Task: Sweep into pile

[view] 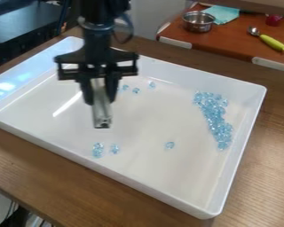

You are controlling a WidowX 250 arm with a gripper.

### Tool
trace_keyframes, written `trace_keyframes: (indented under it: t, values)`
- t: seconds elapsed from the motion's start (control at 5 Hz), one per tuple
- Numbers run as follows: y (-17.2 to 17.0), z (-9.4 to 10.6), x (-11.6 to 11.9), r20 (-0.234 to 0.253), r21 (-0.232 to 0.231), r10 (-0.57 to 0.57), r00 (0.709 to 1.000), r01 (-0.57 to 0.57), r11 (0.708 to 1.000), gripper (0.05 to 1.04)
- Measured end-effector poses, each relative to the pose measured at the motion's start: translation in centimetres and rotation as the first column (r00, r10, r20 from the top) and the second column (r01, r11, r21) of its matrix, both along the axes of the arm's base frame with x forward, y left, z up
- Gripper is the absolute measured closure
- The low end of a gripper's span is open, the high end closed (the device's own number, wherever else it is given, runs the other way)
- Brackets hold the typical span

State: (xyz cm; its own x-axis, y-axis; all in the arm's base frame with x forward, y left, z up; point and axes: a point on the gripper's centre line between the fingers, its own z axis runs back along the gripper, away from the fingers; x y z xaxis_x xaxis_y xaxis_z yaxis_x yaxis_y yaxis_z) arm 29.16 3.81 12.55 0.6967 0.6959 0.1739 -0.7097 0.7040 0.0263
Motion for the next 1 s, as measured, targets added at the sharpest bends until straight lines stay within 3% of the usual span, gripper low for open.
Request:
trace_keyframes:
  t: [0.2,0.4,0.6,0.8,1.0]
  values:
    - [1.2,0.0,-0.6,-0.034,0.069,-0.021,0.999,0.023,0.997,0.714]
    - [1.7,-0.9,-1.3,-0.124,0.132,-0.017,0.992,0.033,0.991,0.714]
    - [1.2,-2.3,-1.5,-0.195,0.159,-0.004,0.981,0.035,0.987,0.714]
    - [1.3,-3.6,-1.6,-0.233,0.184,0.030,0.972,0.014,0.983,0.714]
    - [0.9,-3.9,-1.7,-0.236,0.188,0.026,0.971,0.019,0.982,0.714]
